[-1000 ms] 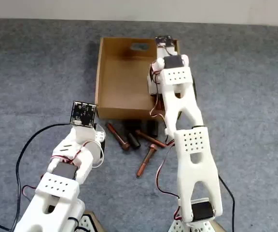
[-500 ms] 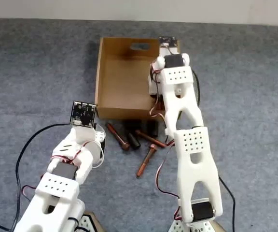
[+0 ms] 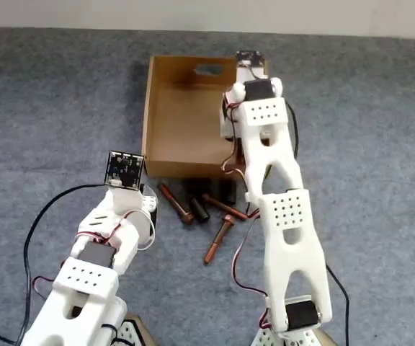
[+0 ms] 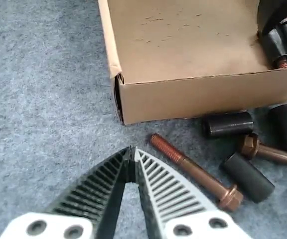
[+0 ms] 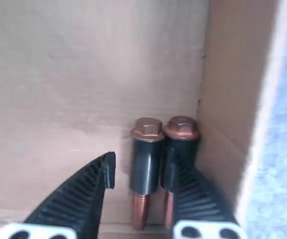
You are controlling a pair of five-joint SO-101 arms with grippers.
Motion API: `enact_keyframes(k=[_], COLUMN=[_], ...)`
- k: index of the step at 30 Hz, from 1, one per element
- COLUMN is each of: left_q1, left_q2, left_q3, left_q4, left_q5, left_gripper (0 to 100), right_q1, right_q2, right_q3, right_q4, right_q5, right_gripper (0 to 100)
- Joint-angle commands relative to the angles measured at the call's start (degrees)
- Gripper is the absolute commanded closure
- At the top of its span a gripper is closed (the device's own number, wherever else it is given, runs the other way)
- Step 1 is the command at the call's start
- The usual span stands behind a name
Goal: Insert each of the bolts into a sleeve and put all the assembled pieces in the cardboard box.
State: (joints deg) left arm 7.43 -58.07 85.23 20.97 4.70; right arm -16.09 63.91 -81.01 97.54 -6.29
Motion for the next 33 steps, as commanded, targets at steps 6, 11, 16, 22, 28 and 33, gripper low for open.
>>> enact_keyframes(k=[6,11,16,22,28,33], left_q1=[0.4,0.4,0.3,-1.3,-2.4,-3.7], left_q2=[-1.1,-1.1,-1.1,-1.1,-1.1,-1.1], left_q3=[-0.2,-0.3,-0.5,-0.5,-0.5,-0.7], left_q4=[-1.2,-1.6,-1.6,-1.4,-1.3,-1.3], left_q5=[-0.3,-0.3,-0.3,-0.3,-0.2,-0.2], left_gripper=[99,99,99,99,99,99], right_q1=[0.7,0.2,-2.4,-8.8,-14.7,-17.5], right_q2=[-8.9,-15.3,-29.6,-55.8,-77.1,-86.4], right_q3=[-15.4,-15.3,-2.8,37.7,75.2,104.0], right_q4=[3.6,3.8,3.8,3.2,-8.8,-26.8], right_q5=[-0.3,-0.4,-0.4,-0.4,1.8,10.1], right_gripper=[84.7,84.7,84.7,84.7,84.7,84.7])
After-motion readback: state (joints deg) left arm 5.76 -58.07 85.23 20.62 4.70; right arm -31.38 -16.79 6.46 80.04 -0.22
